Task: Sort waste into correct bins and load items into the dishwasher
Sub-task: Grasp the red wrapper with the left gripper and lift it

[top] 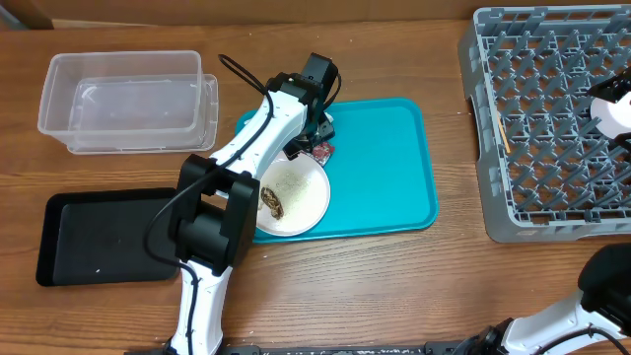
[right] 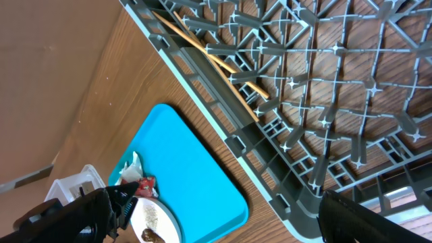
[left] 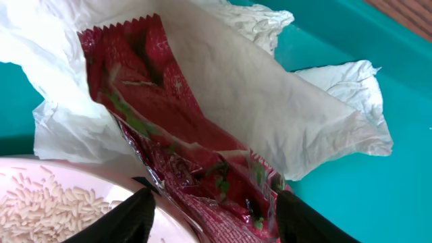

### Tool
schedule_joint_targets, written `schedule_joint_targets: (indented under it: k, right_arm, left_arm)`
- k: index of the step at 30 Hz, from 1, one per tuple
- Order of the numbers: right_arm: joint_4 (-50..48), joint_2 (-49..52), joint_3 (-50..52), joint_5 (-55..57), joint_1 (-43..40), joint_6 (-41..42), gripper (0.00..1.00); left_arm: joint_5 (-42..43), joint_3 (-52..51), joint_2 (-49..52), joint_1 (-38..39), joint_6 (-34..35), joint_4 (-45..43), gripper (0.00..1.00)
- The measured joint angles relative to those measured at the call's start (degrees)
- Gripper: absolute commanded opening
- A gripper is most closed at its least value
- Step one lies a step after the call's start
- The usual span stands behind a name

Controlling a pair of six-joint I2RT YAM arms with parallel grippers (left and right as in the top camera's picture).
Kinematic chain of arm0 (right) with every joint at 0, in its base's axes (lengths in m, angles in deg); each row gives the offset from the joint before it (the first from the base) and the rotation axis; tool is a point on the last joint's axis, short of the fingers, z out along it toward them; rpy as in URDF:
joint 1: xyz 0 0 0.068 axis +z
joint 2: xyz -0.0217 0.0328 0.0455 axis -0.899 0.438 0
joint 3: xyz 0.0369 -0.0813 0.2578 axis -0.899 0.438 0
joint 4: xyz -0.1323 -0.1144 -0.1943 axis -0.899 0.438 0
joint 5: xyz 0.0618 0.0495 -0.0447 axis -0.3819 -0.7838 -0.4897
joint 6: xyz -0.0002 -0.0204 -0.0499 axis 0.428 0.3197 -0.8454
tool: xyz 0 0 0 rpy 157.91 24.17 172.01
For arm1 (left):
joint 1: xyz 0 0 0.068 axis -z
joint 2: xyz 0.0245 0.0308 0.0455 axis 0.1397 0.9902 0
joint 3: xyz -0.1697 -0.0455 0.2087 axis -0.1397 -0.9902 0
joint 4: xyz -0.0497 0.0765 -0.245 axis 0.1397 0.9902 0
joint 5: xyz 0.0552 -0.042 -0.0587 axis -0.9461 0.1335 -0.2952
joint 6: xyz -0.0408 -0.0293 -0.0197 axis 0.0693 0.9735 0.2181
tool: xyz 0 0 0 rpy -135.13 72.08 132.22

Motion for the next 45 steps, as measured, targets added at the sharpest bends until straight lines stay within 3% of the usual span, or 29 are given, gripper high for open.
schedule_joint_targets:
  k: [24,29,41,45]
  right_arm:
    - [0.0,0.0,0.0,0.02,0.0,0.0,1.0]
    - [0.02,0.0,0.0,0.0,0.0,-0.02,1.0]
    - [0.0,0.0,0.0,0.0,0.0,-0.04,1.0]
    - [-0.02,0.0,0.0,0.02,0.0,0.0,1.0]
  left_arm:
    - [0.02,1.86,0.55,0.0,1.7,-0.55,0.54]
    - [0.0,1.84,0.55,0.0,1.73,-0.63,0.46]
    - [0.0,0.5,0.55,0.0,1.73,-0.92,0.48]
    - [0.0,-0.2,0.61,0.0,1.75,-1.03,0.4]
